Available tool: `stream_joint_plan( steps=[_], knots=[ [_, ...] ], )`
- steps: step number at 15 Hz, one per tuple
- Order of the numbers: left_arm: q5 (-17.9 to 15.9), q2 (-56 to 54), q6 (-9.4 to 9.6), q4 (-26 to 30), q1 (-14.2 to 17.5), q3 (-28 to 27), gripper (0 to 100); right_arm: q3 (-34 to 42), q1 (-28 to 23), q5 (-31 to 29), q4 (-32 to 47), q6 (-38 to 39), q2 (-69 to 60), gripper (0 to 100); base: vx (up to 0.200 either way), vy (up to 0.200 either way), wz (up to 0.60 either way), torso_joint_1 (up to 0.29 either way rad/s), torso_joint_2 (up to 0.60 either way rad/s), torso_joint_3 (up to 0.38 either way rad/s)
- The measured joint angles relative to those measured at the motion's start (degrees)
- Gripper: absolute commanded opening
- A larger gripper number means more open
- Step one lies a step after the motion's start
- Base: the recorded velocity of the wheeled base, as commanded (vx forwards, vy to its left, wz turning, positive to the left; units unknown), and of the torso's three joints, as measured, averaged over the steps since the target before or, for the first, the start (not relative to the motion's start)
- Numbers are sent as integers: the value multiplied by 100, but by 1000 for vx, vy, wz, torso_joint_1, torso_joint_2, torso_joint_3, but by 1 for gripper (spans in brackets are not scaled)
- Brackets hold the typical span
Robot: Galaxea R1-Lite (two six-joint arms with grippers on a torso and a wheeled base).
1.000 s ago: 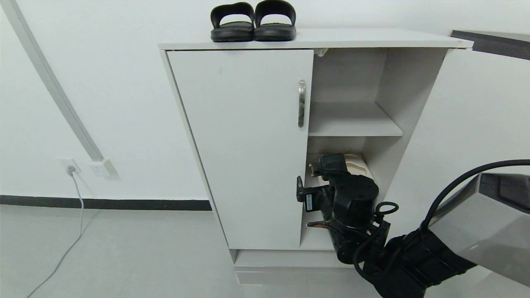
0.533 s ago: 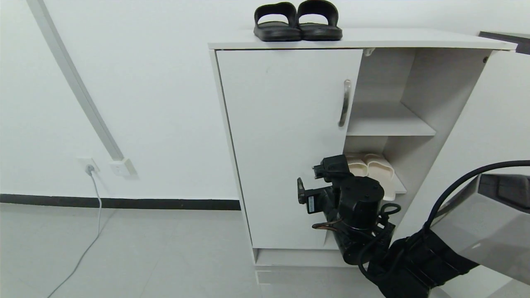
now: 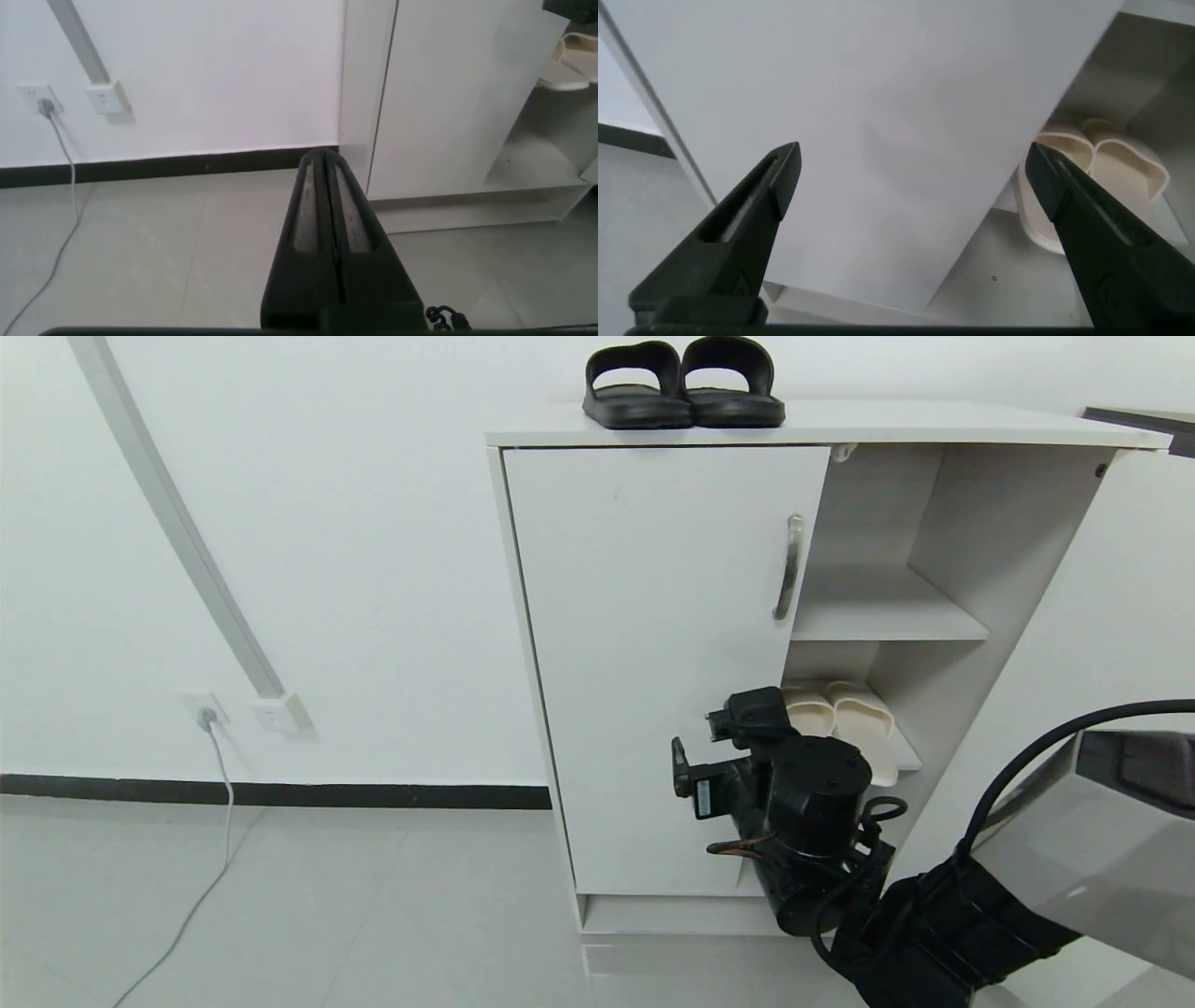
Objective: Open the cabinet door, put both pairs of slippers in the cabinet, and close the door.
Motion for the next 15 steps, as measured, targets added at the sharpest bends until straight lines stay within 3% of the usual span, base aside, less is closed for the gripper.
stream_joint_plan(
  steps=[12, 15],
  knots=[
    [0, 0, -4, 0, 0, 0, 0, 55, 4, 35, -6, -57, -1, 100, 0, 0, 0, 0, 0, 0],
    [0, 0, -4, -10, 0, -2, 0, 72, 6, 33, -28, -61, -6, 100, 0, 0, 0, 7, -167, -290]
  ],
)
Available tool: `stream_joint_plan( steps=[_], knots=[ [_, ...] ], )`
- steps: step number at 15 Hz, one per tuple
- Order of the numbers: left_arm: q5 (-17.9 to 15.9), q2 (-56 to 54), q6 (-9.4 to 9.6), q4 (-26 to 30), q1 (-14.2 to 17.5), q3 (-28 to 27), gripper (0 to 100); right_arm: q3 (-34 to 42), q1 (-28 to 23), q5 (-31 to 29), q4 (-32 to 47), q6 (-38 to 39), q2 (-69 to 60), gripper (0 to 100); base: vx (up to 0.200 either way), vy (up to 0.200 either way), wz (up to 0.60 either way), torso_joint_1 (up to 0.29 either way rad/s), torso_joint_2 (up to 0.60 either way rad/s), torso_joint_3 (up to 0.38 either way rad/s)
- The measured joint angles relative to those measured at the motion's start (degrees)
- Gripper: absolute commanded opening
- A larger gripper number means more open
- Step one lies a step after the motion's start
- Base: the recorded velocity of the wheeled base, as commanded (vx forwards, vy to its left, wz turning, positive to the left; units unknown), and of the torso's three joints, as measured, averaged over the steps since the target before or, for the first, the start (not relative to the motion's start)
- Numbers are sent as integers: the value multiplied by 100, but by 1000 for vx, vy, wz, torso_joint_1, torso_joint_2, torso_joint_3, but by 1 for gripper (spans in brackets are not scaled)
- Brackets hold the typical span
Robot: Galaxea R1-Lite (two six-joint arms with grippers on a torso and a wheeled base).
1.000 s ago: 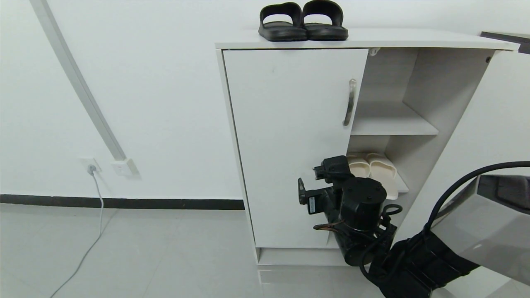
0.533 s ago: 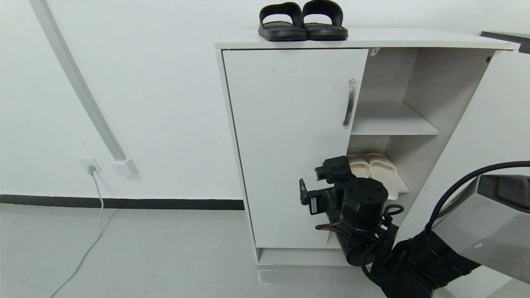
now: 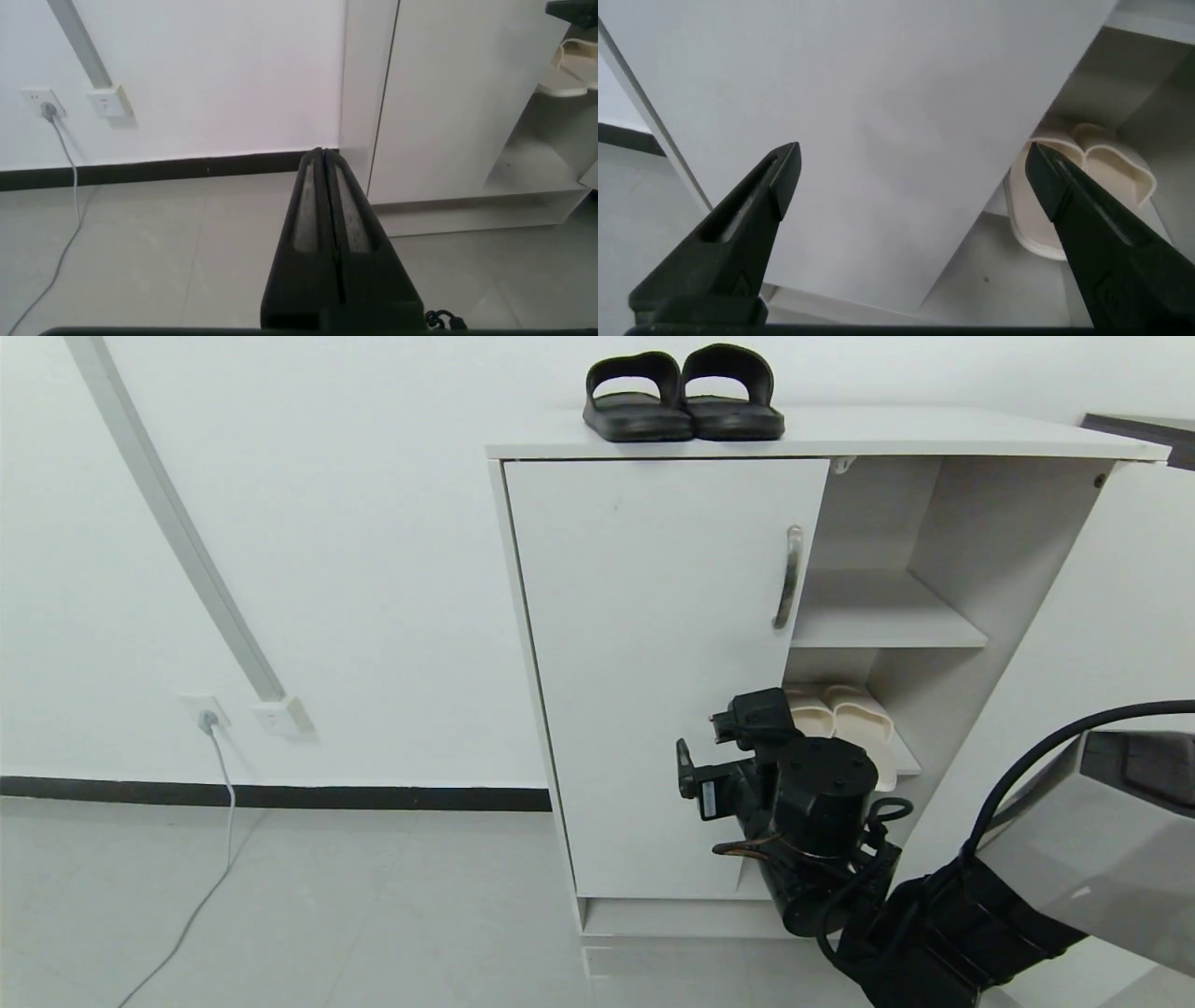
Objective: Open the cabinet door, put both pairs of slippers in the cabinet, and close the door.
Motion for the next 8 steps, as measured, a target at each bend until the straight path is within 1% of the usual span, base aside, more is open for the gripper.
stream_joint_plan(
  steps=[1, 4, 8],
  knots=[
    [0, 0, 0, 18, -4, 5, 0, 11, 2, 4, 46, -2, 0, 100, 0, 0, 0, 46, -310, -369],
    [0, 0, 0, 2, 7, 0, 0, 5, 16, 4, 16, -2, 5, 100, 0, 0, 0, 33, -556, -364],
    [-2, 0, 1, 7, 0, 2, 0, 16, -4, 0, 35, 0, 11, 100, 0, 0, 0, 117, -464, -342]
  ],
)
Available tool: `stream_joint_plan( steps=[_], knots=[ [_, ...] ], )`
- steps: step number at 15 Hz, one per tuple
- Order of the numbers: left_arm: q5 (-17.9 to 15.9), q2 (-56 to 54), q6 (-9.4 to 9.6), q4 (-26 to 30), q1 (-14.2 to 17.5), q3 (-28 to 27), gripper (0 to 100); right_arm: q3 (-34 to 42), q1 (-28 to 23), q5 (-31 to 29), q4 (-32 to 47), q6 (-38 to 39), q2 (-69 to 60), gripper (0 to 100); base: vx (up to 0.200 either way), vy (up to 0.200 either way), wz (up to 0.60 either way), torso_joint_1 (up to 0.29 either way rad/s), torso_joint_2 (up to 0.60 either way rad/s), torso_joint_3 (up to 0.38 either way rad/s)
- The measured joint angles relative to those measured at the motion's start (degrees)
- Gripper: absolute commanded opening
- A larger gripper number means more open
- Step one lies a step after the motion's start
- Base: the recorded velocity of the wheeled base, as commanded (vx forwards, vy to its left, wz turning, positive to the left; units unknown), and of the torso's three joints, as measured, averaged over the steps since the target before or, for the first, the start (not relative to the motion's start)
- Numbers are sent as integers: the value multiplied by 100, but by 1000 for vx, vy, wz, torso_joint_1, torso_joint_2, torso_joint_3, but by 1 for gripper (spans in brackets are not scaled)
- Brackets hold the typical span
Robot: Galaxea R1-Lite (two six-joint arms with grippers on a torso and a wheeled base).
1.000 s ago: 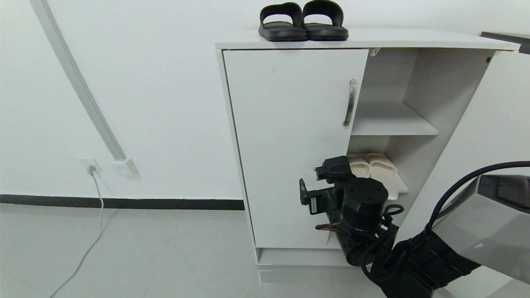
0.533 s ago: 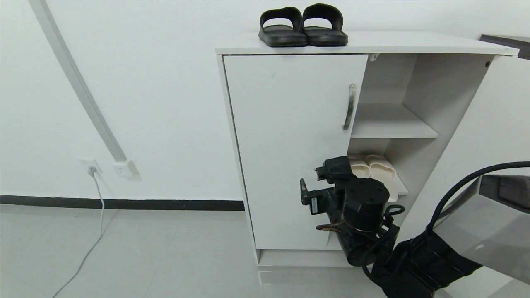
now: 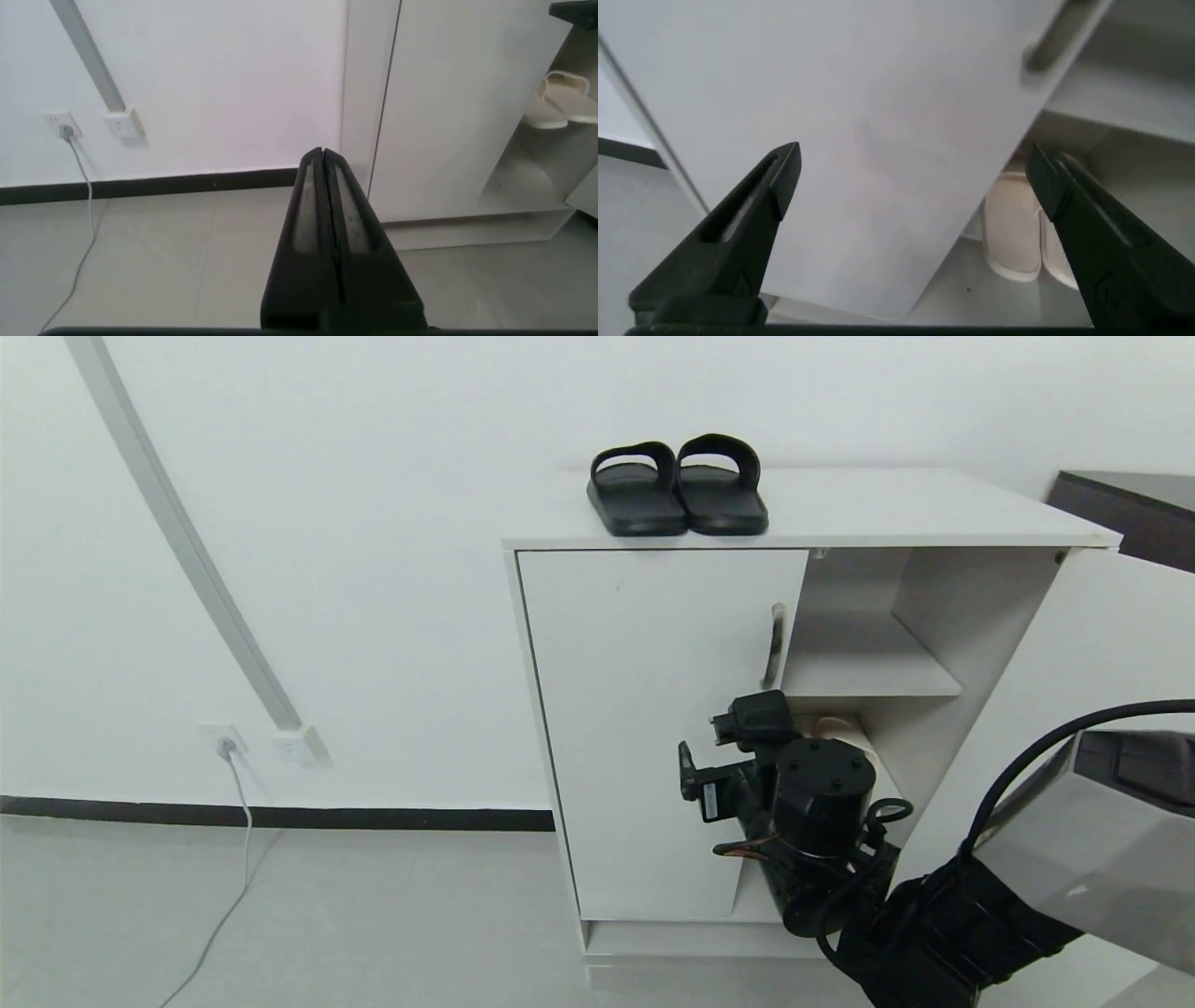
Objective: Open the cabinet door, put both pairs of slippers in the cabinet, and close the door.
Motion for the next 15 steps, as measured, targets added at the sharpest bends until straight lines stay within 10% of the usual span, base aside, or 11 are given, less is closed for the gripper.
stream_joint_plan(
  steps=[15],
  knots=[
    [2, 0, -1, 2, 2, 0, 0, 37, 0, 0, -5, -2, 4, 100, 0, 0, 0, 182, -497, -318]
  ],
)
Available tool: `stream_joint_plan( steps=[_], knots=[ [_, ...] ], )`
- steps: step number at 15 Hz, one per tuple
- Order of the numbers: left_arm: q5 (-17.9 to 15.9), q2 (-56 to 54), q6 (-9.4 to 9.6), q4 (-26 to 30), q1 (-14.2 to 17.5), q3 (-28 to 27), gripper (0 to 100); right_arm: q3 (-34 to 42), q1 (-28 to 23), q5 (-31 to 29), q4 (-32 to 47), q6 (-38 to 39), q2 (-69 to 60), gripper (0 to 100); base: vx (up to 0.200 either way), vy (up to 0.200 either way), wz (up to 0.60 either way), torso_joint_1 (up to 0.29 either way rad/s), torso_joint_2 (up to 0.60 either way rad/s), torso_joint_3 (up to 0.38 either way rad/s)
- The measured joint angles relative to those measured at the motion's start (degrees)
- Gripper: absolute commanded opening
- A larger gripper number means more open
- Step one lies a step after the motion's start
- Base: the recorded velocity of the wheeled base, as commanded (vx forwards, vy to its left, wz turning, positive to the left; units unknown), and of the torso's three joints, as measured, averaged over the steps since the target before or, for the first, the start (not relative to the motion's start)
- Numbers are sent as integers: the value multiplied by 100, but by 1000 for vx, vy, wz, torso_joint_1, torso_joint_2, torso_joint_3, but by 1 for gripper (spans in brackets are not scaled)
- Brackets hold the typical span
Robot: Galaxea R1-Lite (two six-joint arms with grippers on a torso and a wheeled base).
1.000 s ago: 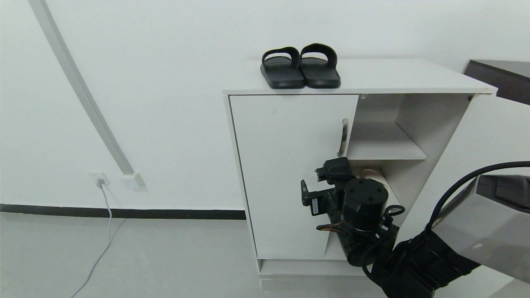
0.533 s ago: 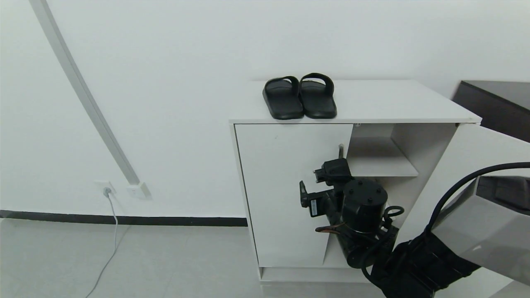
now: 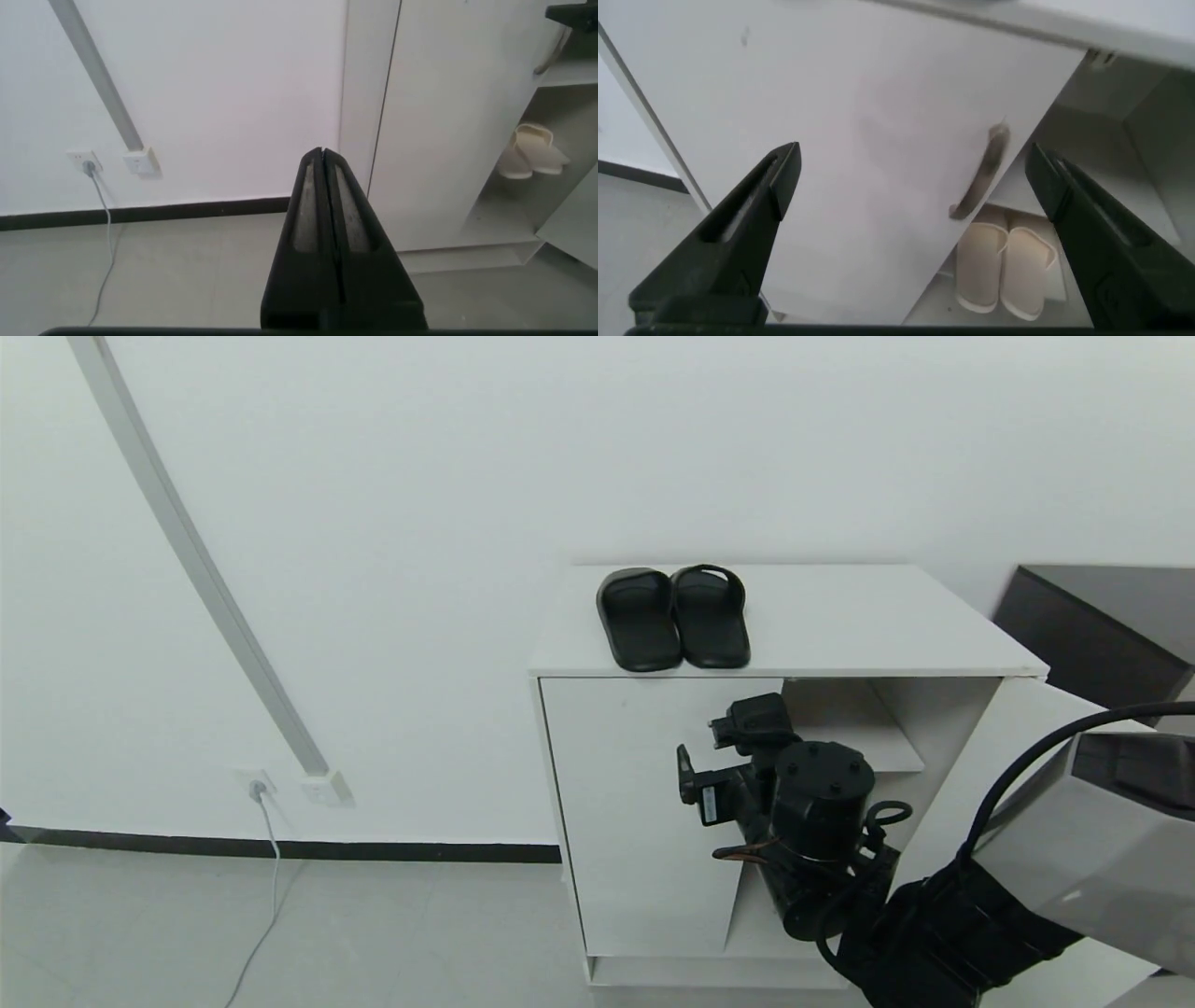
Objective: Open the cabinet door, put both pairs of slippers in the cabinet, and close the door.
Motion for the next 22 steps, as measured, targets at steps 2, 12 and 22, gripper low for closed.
stream_joint_plan(
  steps=[2, 12, 22],
  knots=[
    [0, 0, -2, 0, -2, 0, 0, 0, -5, 6, 2, 0, 2, 100, 0, 0, 0, 229, -547, -312],
    [17, 0, -33, 0, 0, 0, 0, 176, -2, 536, -457, -235, -30, 100, 0, 0, 0, 174, -396, -219],
    [17, 0, -40, 0, -2, 0, 0, -1414, 161, 764, 3076, 825, -729, 100, 0, 0, 0, 0, 0, 0]
  ],
)
